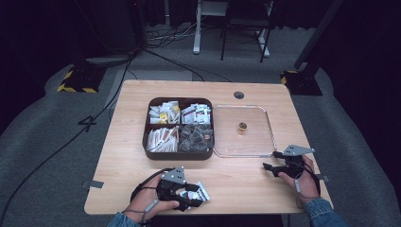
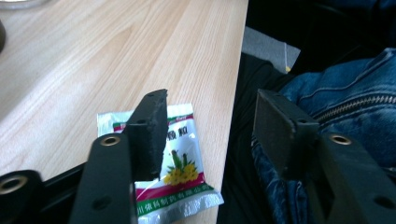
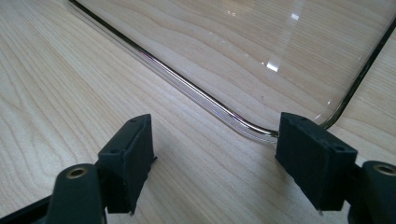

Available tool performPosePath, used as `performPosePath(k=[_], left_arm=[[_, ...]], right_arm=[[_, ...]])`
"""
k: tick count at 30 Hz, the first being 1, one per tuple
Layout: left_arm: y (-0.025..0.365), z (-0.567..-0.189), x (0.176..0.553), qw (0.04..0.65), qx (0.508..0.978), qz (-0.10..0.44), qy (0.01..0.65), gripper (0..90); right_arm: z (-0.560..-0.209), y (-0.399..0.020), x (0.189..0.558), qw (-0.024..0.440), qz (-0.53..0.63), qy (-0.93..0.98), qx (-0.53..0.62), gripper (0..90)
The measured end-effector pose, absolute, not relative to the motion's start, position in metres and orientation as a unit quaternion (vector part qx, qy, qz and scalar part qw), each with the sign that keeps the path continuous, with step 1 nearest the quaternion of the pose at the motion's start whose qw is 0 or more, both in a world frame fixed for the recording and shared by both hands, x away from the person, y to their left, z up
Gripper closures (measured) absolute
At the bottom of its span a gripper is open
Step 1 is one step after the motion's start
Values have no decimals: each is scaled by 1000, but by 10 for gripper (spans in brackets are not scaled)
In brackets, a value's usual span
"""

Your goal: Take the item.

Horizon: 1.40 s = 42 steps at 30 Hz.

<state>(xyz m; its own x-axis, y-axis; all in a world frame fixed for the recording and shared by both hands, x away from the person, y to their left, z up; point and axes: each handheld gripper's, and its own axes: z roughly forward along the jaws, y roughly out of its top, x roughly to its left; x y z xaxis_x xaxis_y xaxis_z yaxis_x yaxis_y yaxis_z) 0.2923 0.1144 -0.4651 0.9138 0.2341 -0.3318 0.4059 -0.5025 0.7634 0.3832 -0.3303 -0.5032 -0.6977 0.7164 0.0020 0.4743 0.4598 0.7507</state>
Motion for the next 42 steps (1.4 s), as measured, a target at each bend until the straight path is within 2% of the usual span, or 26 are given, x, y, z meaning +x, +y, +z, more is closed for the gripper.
performPosePath(k=[7,20,29,34,42], left_arm=[[121,-453,293,485,850,-57,198,414],[165,-423,290,490,830,60,261,409],[190,-415,289,460,833,130,280,351],[215,-418,290,425,829,173,320,331],[253,-426,290,383,812,199,393,329]], right_arm=[[-503,-330,384,160,380,840,354,275],[-503,-330,385,158,381,840,353,275],[-503,-330,385,159,380,840,352,274],[-503,-330,385,158,382,840,352,274],[-503,-330,385,158,381,840,352,274]])
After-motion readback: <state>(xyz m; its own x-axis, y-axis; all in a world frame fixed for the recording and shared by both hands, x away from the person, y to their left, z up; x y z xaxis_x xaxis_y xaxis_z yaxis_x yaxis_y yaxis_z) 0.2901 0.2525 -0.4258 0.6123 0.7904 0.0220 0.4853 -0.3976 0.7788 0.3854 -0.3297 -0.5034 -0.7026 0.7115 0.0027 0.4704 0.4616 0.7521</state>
